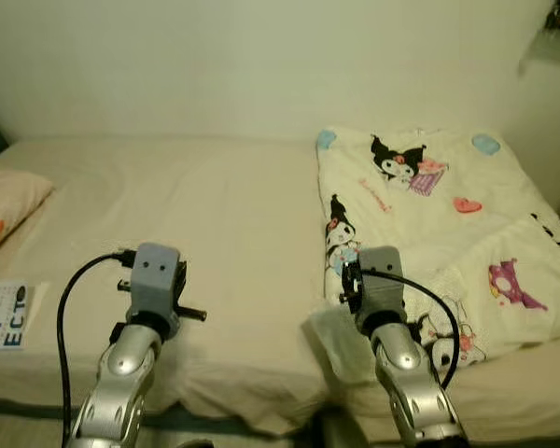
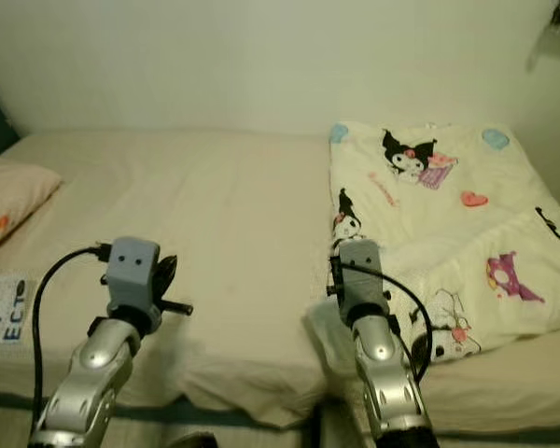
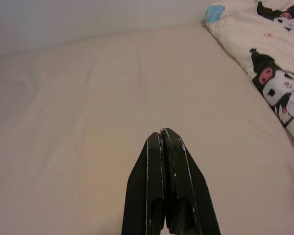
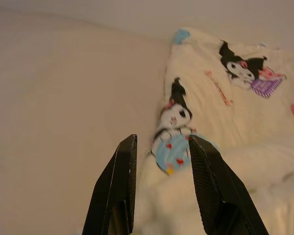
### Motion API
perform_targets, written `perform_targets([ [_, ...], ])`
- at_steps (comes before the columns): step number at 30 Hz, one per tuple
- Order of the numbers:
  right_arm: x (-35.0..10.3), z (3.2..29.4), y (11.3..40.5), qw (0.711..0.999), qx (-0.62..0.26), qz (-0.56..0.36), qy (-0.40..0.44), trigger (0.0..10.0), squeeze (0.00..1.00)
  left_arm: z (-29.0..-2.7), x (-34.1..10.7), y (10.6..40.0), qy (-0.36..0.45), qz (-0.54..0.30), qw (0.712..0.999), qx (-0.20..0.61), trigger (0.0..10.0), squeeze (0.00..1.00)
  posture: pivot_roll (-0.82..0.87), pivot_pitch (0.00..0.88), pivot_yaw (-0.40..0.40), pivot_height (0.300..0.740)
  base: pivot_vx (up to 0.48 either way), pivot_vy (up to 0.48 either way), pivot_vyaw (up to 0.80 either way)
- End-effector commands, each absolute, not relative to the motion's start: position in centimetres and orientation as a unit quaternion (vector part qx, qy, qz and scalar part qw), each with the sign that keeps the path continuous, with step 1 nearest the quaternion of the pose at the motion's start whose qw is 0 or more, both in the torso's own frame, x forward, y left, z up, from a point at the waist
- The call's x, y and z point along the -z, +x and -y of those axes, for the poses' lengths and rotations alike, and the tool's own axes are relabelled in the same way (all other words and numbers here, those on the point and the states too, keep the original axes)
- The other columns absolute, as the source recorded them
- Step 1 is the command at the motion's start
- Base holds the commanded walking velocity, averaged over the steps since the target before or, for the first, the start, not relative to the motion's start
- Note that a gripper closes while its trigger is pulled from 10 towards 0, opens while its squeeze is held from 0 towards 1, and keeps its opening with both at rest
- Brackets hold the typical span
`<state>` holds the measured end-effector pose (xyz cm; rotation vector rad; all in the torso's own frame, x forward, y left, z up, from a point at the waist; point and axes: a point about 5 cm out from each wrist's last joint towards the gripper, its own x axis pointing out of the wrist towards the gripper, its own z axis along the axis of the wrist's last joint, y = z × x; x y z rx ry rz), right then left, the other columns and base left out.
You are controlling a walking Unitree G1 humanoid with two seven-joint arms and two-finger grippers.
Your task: Clean up the room
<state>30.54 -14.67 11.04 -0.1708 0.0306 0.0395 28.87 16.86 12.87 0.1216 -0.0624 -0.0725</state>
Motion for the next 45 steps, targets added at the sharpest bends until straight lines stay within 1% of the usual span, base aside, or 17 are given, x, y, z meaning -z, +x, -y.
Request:
perform_targets([
  [1,-10.9,14.5,30.5,0.996,-0.025,-0.013,-0.083,10.0,0.00,-16.6,-12.5,28.8,0.067,0.028,0.997,0.040,10.0,0.00,-0.09,0.084,0.017,0.699,0.000,0.000,0.00],
  [4,-10.8,14.3,30.6,0.996,-0.031,-0.015,-0.077,10.0,0.00,-16.7,-12.4,28.8,0.062,0.024,0.997,0.035,10.0,0.00,-0.08,0.081,0.013,0.719,0.000,0.000,0.00],
  [9,-10.3,14.2,30.6,0.997,-0.033,-0.028,-0.067,10.0,0.00,-17.0,-12.2,28.8,0.058,0.023,0.998,0.032,10.0,0.00,-0.09,0.079,0.009,0.739,0.000,0.000,0.00],
  [20,-8.5,14.6,30.1,0.995,-0.014,-0.077,-0.066,10.0,0.00,-16.1,-10.9,28.7,0.045,-0.009,0.998,0.048,10.0,0.00,-0.09,0.090,0.017,0.740,0.000,0.000,0.00],
  [25,-8.4,14.2,29.8,0.995,-0.019,-0.079,-0.061,10.0,0.00,-15.6,-10.5,28.5,0.056,0.001,0.997,0.052,10.0,0.00,-0.10,0.092,0.022,0.740,0.000,0.000,0.00],
  [27,-8.7,13.8,30.1,0.995,-0.030,-0.076,-0.060,10.0,0.00,-15.9,-10.4,28.4,0.052,0.002,0.997,0.048,10.0,0.00,-0.10,0.087,0.022,0.740,0.000,0.000,0.00],
  [31,-8.4,13.5,30.5,0.994,-0.041,-0.083,-0.062,10.0,0.00,-17.6,-9.9,28.3,0.049,-0.013,0.999,0.000,10.0,0.00,-0.06,0.073,0.006,0.740,0.000,0.000,0.00],
  [35,-8.5,13.5,30.6,0.993,-0.043,-0.080,-0.068,10.0,0.00,-18.1,-10.0,27.9,0.057,-0.019,0.998,-0.007,10.0,0.00,-0.04,0.086,-0.016,0.740,0.000,0.000,0.00],
  [38,-8.2,13.5,30.6,0.993,-0.046,-0.085,-0.065,10.0,0.00,-18.2,-9.9,27.8,0.061,-0.023,0.998,-0.007,10.0,0.00,-0.04,0.084,-0.016,0.740,0.000,0.000,0.00],
  [41,-7.8,13.7,30.1,0.992,-0.051,-0.094,-0.061,10.0,0.00,-18.1,-9.9,27.5,0.064,-0.024,0.998,-0.008,10.0,0.00,-0.05,0.075,0.002,0.740,0.000,0.000,0.00],
  [45,-7.3,15.2,29.6,0.993,-0.019,-0.106,-0.046,10.0,0.00,-16.9,-9.6,28.3,0.084,-0.016,0.996,0.021,10.0,0.00,-0.06,0.072,0.037,0.740,0.000,0.000,0.00],
])
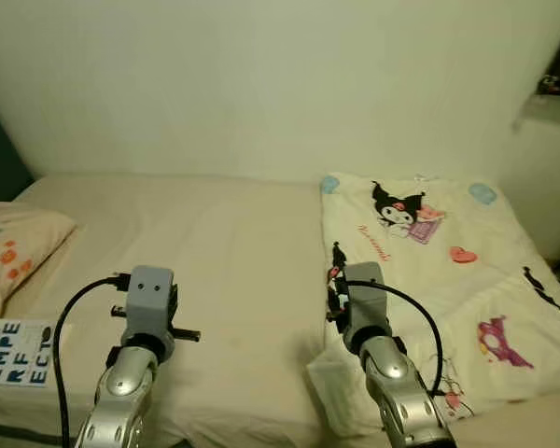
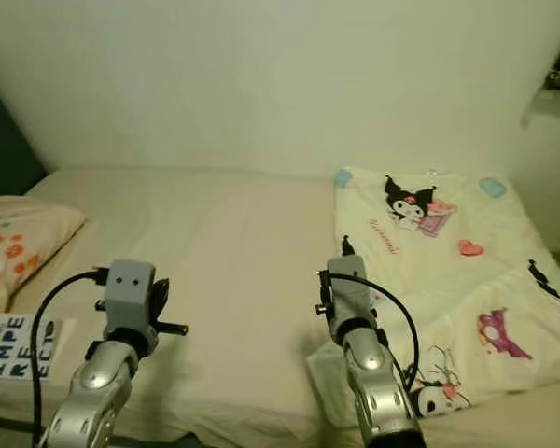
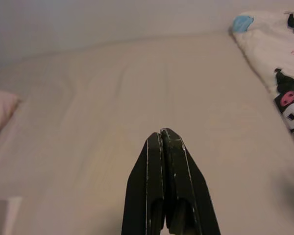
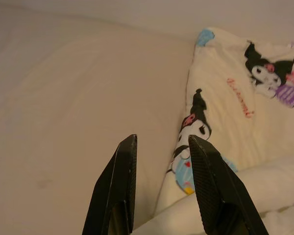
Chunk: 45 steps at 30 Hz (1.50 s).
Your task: Clean up the room
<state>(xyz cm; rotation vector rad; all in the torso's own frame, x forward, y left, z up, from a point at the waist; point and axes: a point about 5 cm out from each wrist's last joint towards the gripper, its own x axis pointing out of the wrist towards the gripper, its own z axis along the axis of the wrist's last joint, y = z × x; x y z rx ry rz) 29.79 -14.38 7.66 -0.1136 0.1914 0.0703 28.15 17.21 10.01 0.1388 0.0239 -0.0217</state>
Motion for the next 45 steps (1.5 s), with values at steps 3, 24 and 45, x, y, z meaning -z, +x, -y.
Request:
perform_targets([
  [3,-7.1,15.5,29.4,0.992,-0.020,-0.109,-0.055,10.0,0.00,-16.6,-9.4,28.5,0.083,-0.022,0.996,0.022,10.0,0.00,-0.06,0.068,0.041,0.740,0.000,0.000,0.00],
  [24,-7.0,14.3,29.1,0.990,-0.056,-0.115,-0.059,10.0,0.00,-18.0,-7.9,26.3,0.033,-0.062,0.997,-0.043,10.0,0.00,-0.06,0.070,-0.018,0.740,0.000,0.000,0.00],
  [45,-6.5,14.2,28.6,0.992,-0.038,-0.118,-0.009,10.0,0.00,-17.5,-8.8,27.5,0.057,-0.050,0.997,-0.005,10.0,0.00,-0.05,0.066,0.014,0.740,0.000,0.000,-0.45],
])
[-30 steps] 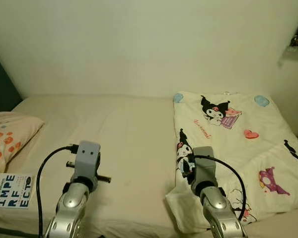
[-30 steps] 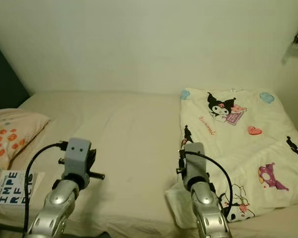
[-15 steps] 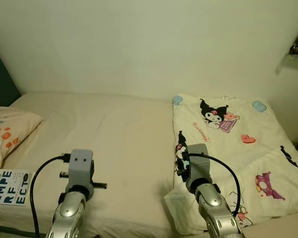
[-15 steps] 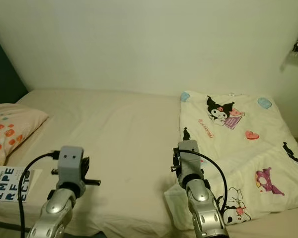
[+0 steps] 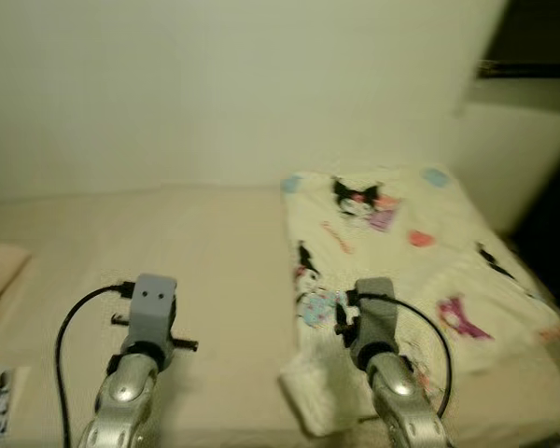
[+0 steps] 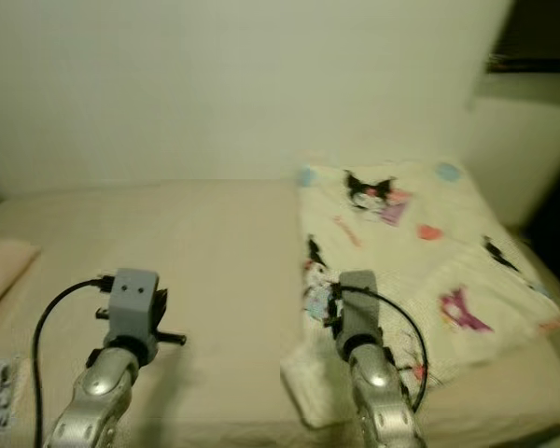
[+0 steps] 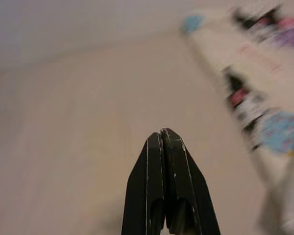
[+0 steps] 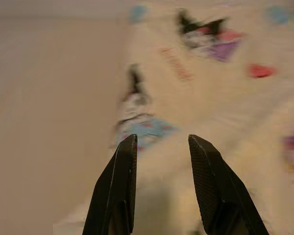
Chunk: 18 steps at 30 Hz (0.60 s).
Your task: Clean up the room
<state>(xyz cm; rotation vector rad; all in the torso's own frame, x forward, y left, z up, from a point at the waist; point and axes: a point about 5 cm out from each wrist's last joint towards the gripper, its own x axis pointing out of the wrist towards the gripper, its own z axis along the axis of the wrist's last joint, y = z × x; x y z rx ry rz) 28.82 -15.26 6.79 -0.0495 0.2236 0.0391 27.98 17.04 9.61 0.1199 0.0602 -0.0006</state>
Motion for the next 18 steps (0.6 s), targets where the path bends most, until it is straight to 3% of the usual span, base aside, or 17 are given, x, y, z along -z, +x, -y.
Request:
perform_targets([
  [1,-6.60,14.08,28.64,0.992,-0.042,-0.118,-0.008,10.0,0.00,-17.26,-8.90,27.60,0.056,-0.045,0.997,-0.002,10.0,0.00,-0.05,0.066,0.010,0.740,0.000,0.000,-0.80],
  [7,-6.49,13.88,28.87,0.990,-0.057,-0.127,-0.012,10.0,0.00,-16.89,-8.98,27.33,0.054,-0.039,0.998,0.004,10.0,0.00,-0.05,0.065,0.003,0.740,0.000,0.000,-0.75],
  [18,-6.65,13.83,29.42,0.987,-0.085,-0.129,-0.035,10.0,0.00,-17.31,-8.68,26.87,0.045,-0.049,0.997,-0.028,10.0,0.00,-0.04,0.061,-0.015,0.740,0.000,0.000,0.00],
])
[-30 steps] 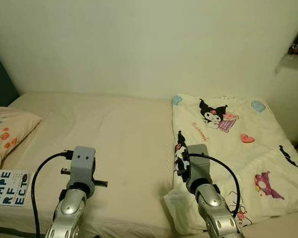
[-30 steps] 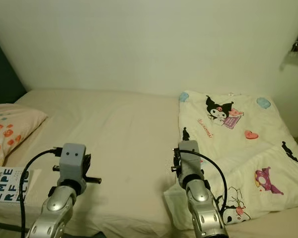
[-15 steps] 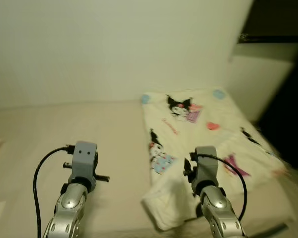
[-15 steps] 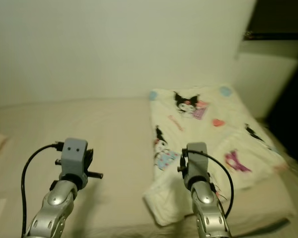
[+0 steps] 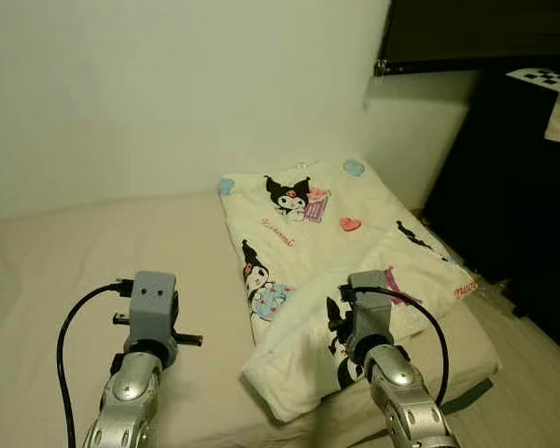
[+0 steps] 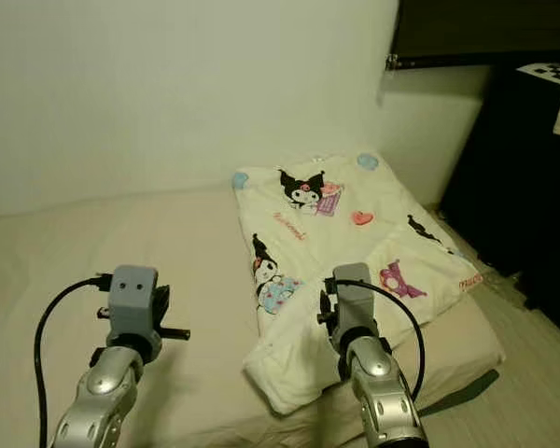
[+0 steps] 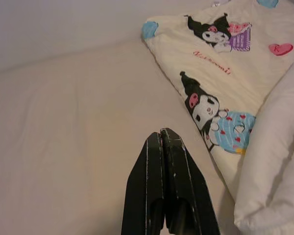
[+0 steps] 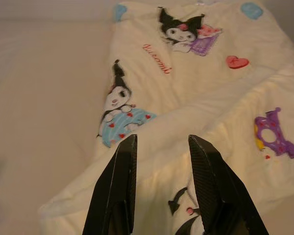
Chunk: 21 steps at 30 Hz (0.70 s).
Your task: Clean up the room
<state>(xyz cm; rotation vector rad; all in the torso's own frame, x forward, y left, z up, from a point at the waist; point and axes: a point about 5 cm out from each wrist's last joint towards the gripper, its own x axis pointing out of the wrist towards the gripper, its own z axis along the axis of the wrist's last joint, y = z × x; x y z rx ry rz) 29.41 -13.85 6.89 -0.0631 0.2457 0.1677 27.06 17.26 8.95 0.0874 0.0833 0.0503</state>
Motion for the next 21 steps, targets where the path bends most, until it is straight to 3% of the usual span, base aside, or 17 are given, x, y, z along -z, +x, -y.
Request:
perform_targets([
  [1,-6.7,13.8,29.4,0.987,-0.090,-0.125,-0.046,10.0,0.00,-17.3,-8.6,26.8,0.045,-0.050,0.997,-0.026,10.0,0.00,-0.04,0.063,-0.014,0.740,0.000,0.000,0.00],
  [6,-6.7,13.8,29.4,0.987,-0.087,-0.127,-0.048,10.0,0.00,-17.1,-8.6,26.7,0.043,-0.051,0.998,-0.016,10.0,0.00,-0.04,0.063,-0.012,0.740,0.000,0.000,0.80],
  [18,-6.6,14.5,29.4,0.990,-0.054,-0.128,-0.030,10.0,0.00,-16.9,-8.7,26.8,0.062,-0.052,0.997,0.001,10.0,0.00,-0.05,0.072,0.006,0.740,0.000,0.000,0.00],
  [21,-6.6,14.7,29.3,0.990,-0.046,-0.128,-0.025,10.0,0.00,-16.7,-8.6,26.7,0.064,-0.054,0.996,0.006,10.0,0.00,-0.06,0.072,0.007,0.740,0.000,-0.480,0.00],
])
